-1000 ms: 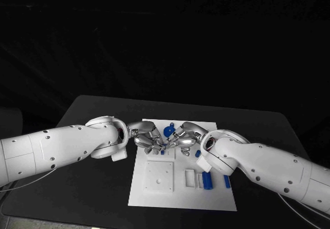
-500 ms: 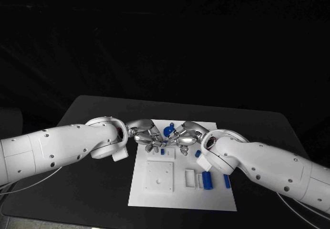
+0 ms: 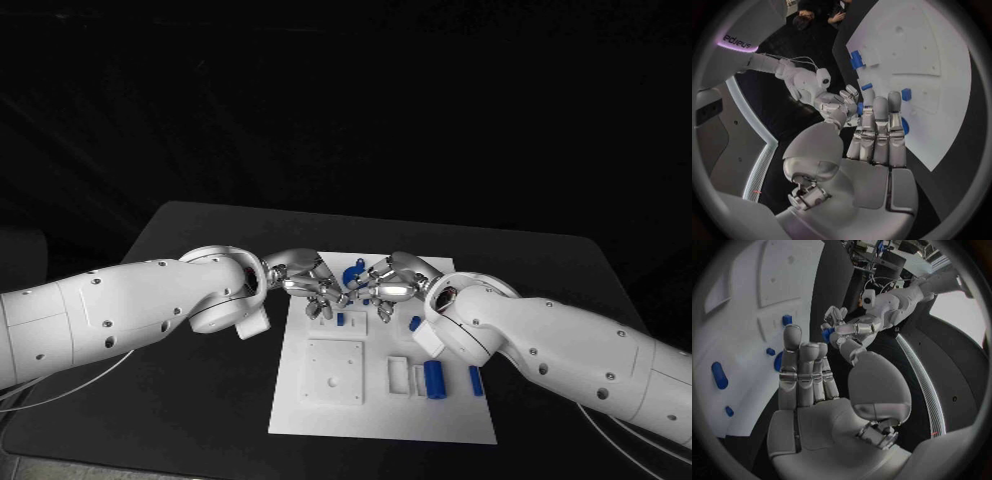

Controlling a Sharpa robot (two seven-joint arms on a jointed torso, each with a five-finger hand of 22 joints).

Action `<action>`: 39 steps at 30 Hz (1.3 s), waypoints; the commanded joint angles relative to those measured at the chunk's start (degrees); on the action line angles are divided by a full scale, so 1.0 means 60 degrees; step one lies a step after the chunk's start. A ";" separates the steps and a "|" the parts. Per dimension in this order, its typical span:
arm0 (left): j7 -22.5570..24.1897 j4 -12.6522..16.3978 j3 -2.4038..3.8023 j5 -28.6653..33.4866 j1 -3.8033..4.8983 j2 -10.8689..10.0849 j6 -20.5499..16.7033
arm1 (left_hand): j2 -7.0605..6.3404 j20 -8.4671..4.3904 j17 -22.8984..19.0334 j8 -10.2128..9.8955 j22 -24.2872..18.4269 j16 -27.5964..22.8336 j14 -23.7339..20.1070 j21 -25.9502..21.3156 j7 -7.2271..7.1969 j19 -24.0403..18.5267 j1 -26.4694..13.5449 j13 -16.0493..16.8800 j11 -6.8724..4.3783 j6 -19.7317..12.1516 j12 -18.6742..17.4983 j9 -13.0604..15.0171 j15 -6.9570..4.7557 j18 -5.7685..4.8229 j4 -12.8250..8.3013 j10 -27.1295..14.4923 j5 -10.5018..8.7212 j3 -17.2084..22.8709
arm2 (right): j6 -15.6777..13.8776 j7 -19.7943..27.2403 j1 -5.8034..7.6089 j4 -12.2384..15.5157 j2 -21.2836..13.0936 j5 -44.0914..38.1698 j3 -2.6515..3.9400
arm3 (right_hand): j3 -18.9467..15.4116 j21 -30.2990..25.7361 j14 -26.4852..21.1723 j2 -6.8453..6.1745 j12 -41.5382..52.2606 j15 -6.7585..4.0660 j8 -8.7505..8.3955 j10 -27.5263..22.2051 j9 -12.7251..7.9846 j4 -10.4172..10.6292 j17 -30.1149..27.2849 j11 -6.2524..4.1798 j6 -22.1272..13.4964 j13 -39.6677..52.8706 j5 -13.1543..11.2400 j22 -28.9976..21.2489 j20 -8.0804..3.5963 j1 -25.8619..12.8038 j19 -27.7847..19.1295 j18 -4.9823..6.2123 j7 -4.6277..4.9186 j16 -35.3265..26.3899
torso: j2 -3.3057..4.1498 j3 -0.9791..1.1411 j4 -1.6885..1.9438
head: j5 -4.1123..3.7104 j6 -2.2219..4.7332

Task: Assemble the parts on the task board

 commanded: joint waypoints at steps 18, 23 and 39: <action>-0.1891 -0.0063 0.0033 0.1118 0.0025 0.0028 0.0263 | -0.1037 -0.0143 0.0000 0.0041 0.0213 0.0159 0.0193 0.0953 -0.1238 -0.0259 -0.0984 0.0103 -0.0202 0.1538 0.0411 0.0522 -0.0178 -0.0062 -0.0133 0.0398 -0.1284 0.3044 | -0.0936 0.1136 -0.0021 -0.0134 -0.0588 0.1475 -0.0004 | -0.0645 -0.0253 -0.0072 -0.0035 0.0184 -0.0001 -0.0041 -0.0111 -0.0009 -0.0235 -0.0112 -0.0027 -0.0013 -0.0332 0.1569 -0.0011 0.0027 -0.0247 0.0219 0.0077 -0.0009 -0.0013 | -0.0006 0.0031 -0.0008 | 0.0073 0.0011; -0.2840 -0.0100 0.0035 0.1066 0.0049 0.0018 0.0123 | -0.1330 -0.0222 0.0016 0.0052 0.0216 0.0203 0.0376 0.1144 -0.1300 -0.0165 -0.1219 0.0168 -0.0274 0.1689 0.0723 0.0757 -0.0255 -0.0054 -0.0157 0.0417 -0.1840 0.3860 | -0.1012 0.1279 -0.0021 -0.0173 -0.0803 0.1537 0.0081 | -0.0505 -0.0268 -0.0060 -0.0005 0.0205 -0.0009 -0.0042 -0.0116 -0.0008 -0.0444 -0.0119 -0.0034 0.0057 -0.0398 0.1686 0.0043 0.0016 -0.0242 0.0231 0.0080 -0.0009 0.0009 | -0.0014 0.0037 -0.0016 | 0.0066 0.0016; -0.5625 -0.0516 0.0035 -0.0421 0.0557 0.0545 0.0766 | -0.1643 -0.0651 0.0367 0.0051 0.0244 0.1042 0.1361 0.2209 -0.1583 0.0513 -0.1476 0.1603 -0.0710 0.2002 0.3115 0.1929 -0.0693 -0.0180 -0.0179 0.0445 -0.1968 0.4350 | -0.0985 0.1604 0.0004 -0.0735 -0.1435 0.1536 0.0409 | 0.0067 -0.0246 -0.0087 -0.0025 0.0199 -0.0019 -0.0040 -0.0138 -0.0008 -0.0933 -0.0143 -0.0045 0.0132 -0.0517 0.2244 0.0300 0.0006 -0.0176 0.0199 0.0117 0.0003 -0.0006 | -0.0234 0.0183 -0.0078 | 0.0155 -0.0143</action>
